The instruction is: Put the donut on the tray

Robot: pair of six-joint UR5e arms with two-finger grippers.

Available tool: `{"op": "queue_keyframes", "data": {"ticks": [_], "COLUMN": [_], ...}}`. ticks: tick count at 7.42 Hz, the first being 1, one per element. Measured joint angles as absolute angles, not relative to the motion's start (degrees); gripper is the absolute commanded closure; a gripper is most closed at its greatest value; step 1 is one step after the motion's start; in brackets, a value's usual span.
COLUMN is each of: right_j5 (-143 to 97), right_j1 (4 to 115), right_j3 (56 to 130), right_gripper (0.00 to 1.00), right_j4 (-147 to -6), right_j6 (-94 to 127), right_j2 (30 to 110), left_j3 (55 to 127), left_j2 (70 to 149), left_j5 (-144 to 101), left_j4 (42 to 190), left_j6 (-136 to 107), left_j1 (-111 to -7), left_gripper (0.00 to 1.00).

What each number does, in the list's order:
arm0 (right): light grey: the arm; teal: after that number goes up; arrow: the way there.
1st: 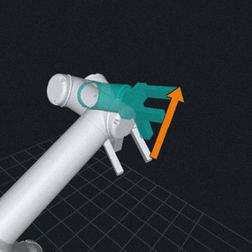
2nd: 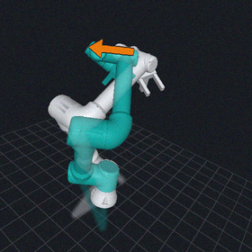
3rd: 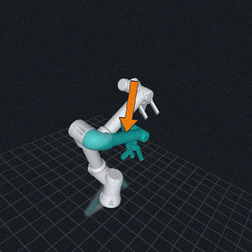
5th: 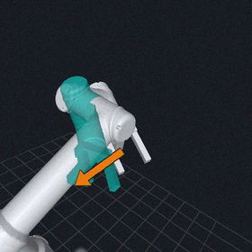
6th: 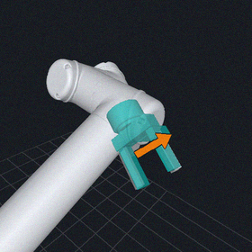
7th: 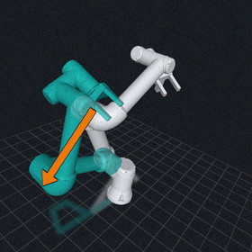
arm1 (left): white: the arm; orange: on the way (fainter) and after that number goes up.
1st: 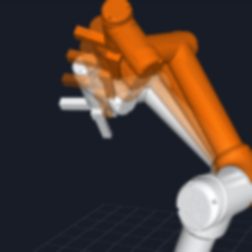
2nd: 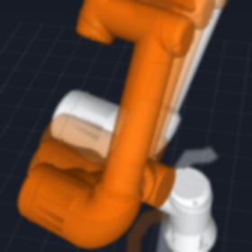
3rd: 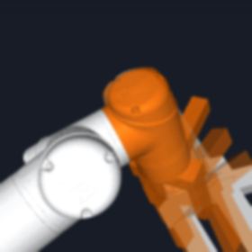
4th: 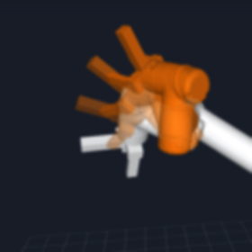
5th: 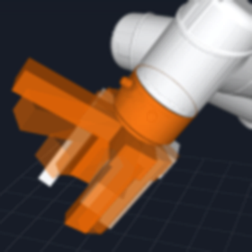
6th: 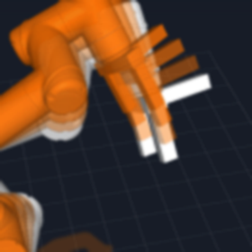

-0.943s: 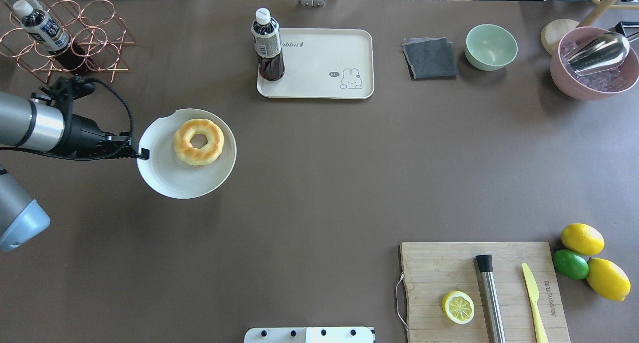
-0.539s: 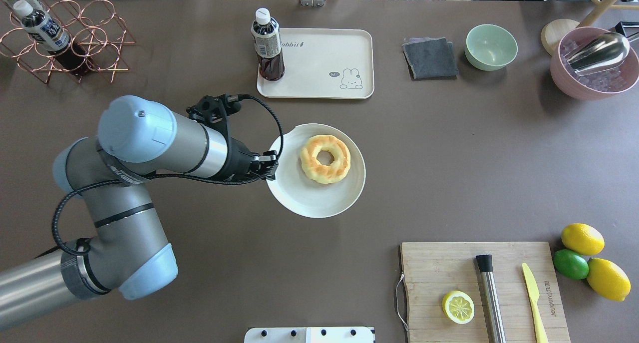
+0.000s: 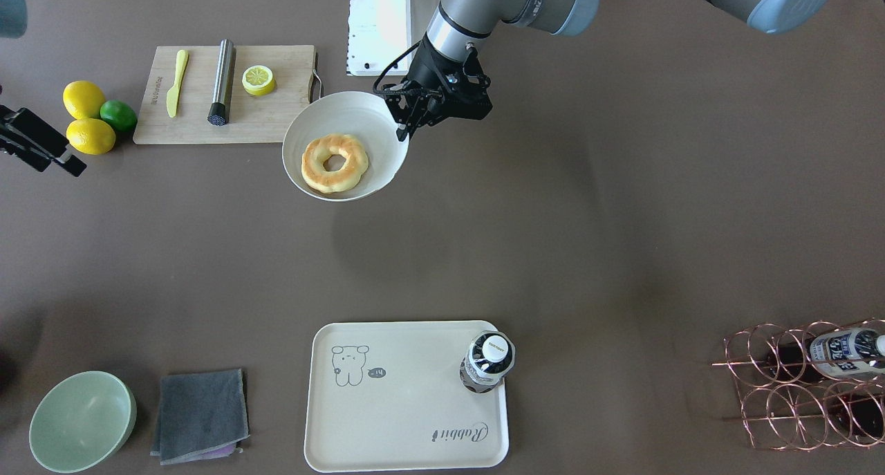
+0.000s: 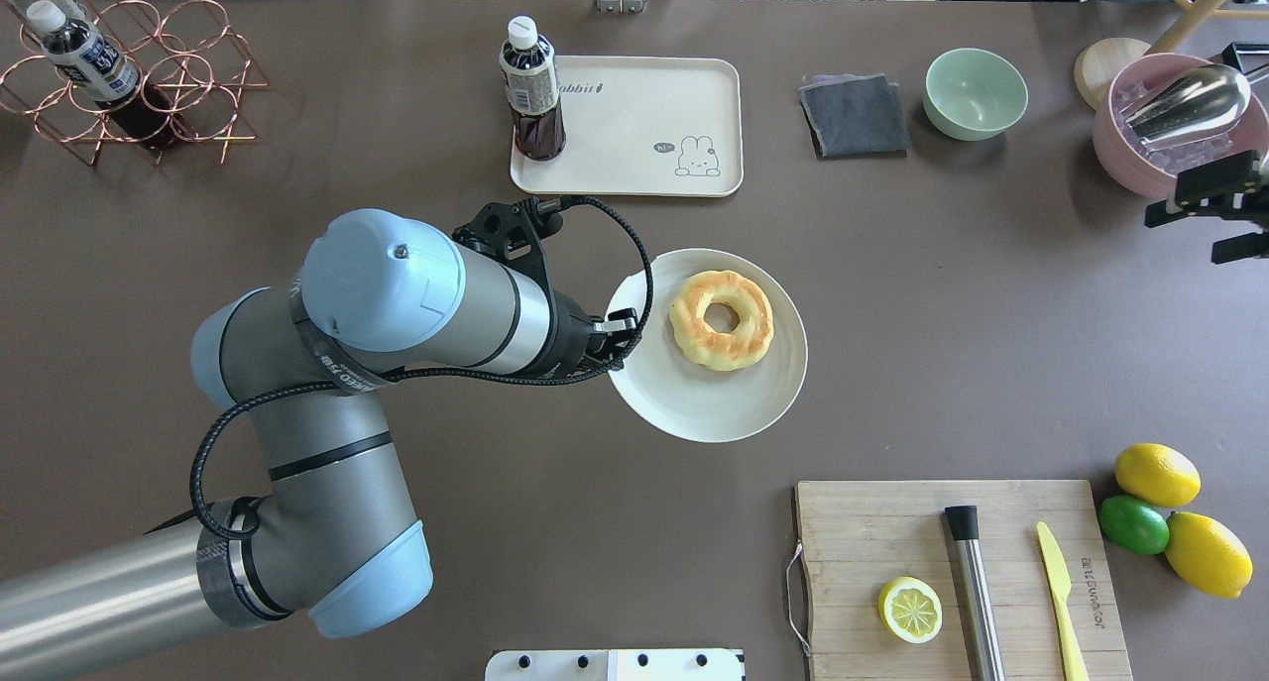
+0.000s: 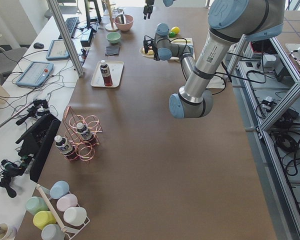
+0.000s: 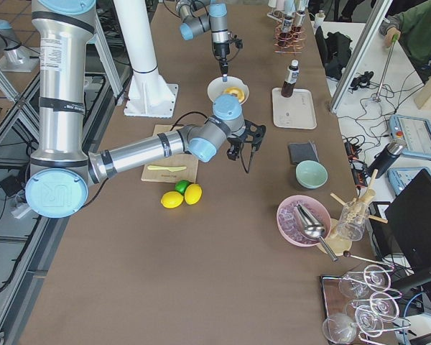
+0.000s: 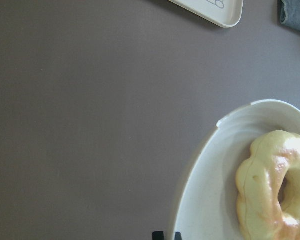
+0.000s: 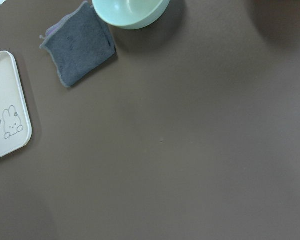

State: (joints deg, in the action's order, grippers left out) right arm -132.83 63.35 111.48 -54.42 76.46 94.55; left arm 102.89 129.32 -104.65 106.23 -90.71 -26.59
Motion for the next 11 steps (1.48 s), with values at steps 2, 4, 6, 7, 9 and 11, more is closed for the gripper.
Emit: {"op": "queue_keyframes", "data": {"ticks": [2,4,6,7,9,11], "right_j5": [-125.5,-115.4,-107.4,-105.0,-103.1,-100.8], "right_j1": [53.3,42.7,35.3,33.0,30.6,28.2], "right_j3": [115.7,119.4,120.3,120.9,122.4,122.8], "right_gripper": [0.08,0.12,0.16,0.2,0.25,0.44], "right_j4": [-51.9,-51.8,-52.8,-55.2,-60.7,-62.2], "right_j6": [90.8,101.4,108.7,111.6,113.7,114.1], "right_j2": [93.7,92.5,90.0,88.3,86.0,85.7], "left_j3": [100.8,100.2,100.1,100.1,100.1,100.2], "left_j2": [131.4,132.4,132.5,132.5,132.5,132.4], "left_j5": [-103.3,-103.0,-102.5,-101.6,-100.8,-100.7], "left_j4": [105.6,105.6,105.6,105.6,105.6,105.6], "left_j6": [-91.3,-92.1,-92.2,-92.2,-92.2,-92.2], "left_j1": [-26.2,-26.1,-26.1,-25.9,-25.5,-25.4], "left_gripper": [1.0,1.0,1.0,1.0,1.0,1.0]}}
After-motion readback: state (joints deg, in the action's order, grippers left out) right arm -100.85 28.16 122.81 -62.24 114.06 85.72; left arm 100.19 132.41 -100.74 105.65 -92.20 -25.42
